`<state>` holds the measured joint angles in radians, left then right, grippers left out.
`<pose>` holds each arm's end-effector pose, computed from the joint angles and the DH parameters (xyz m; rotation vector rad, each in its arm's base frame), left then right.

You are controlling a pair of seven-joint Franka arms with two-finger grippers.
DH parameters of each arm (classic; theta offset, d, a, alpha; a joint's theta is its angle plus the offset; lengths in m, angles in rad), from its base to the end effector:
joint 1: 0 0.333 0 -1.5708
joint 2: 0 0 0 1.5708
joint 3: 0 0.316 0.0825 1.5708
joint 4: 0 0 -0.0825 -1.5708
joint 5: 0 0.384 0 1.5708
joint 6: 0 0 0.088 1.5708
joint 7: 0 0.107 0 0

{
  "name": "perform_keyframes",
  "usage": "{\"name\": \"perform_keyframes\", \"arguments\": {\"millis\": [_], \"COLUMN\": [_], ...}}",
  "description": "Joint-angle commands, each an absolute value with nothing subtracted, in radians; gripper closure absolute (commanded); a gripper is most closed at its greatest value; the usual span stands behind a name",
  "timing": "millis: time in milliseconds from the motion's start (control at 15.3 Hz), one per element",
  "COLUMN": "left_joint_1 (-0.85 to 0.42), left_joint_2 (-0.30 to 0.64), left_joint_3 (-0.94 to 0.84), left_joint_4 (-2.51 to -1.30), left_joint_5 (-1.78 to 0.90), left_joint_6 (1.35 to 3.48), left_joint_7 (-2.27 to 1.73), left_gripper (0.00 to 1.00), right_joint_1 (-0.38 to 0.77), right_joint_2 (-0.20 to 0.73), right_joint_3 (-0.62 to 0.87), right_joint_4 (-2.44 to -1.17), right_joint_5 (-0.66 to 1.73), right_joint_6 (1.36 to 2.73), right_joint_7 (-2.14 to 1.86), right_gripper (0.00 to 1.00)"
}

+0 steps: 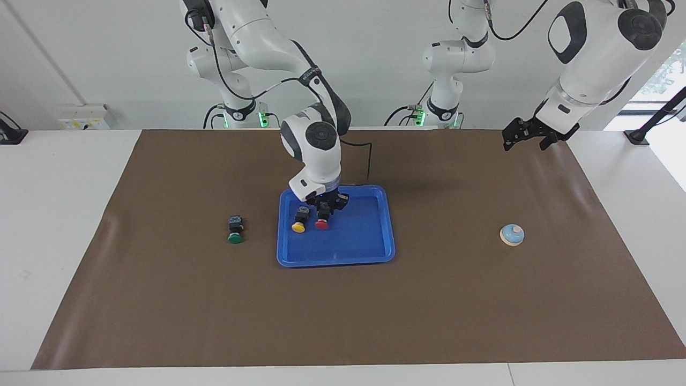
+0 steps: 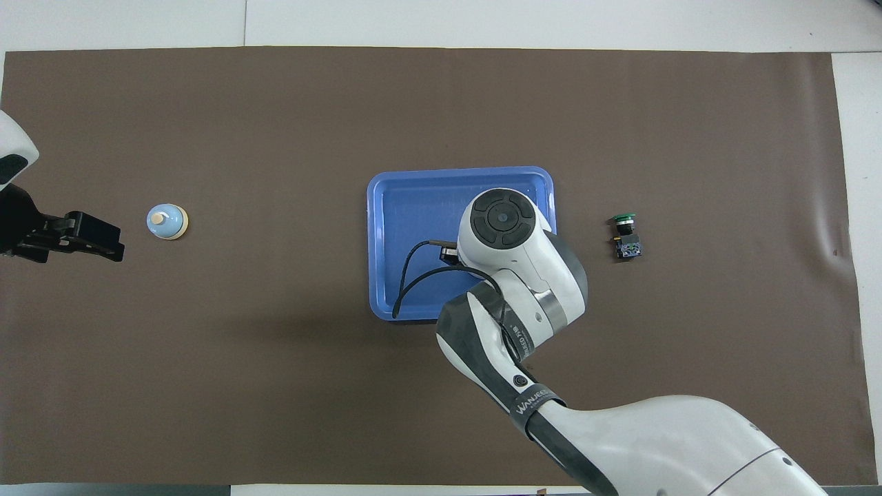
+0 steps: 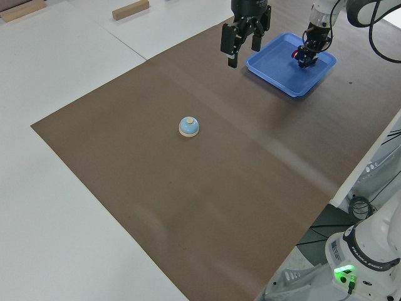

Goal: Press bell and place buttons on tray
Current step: 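Carry the red button into the tray beside the yellow one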

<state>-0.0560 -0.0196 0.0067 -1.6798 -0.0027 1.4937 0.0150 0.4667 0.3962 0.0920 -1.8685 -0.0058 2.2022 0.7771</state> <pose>0.5345 -0.0266 0.5783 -3.1291 0.1006 0.2613 0.5337 0.3296 0.2992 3.1075 -0.3445 -0.1048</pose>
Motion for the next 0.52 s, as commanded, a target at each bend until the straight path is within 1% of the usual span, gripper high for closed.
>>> {"name": "perform_keyframes", "arguments": {"millis": [0, 131, 261, 457], "left_joint_1": [-0.044, -0.044, -0.044, -0.044], "left_joint_2": [-0.025, -0.025, -0.025, -0.025], "left_joint_3": [0.002, -0.002, 0.002, 0.002], "left_joint_4": [-1.671, -1.671, -1.671, -1.671], "left_joint_5": [-0.012, -0.012, -0.012, -0.012], "left_joint_6": [1.482, 1.482, 1.482, 1.482], "left_joint_7": [0.006, 0.006, 0.006, 0.006], "left_gripper": [0.0, 0.0, 0.0, 0.0], "right_joint_1": [0.454, 0.431, 0.375, 0.273], "right_joint_2": [0.385, 0.374, 0.345, 0.285], "right_joint_3": [0.092, 0.087, 0.087, 0.086], "right_joint_4": [-1.867, -1.81, -1.763, -1.804], "right_joint_5": [-0.009, -0.009, -0.011, -0.014], "right_joint_6": [2.189, 2.099, 1.995, 1.982], "right_joint_7": [0.779, 0.762, 0.688, 0.482], "right_gripper": [0.0, 0.0, 0.0, 0.0]}}
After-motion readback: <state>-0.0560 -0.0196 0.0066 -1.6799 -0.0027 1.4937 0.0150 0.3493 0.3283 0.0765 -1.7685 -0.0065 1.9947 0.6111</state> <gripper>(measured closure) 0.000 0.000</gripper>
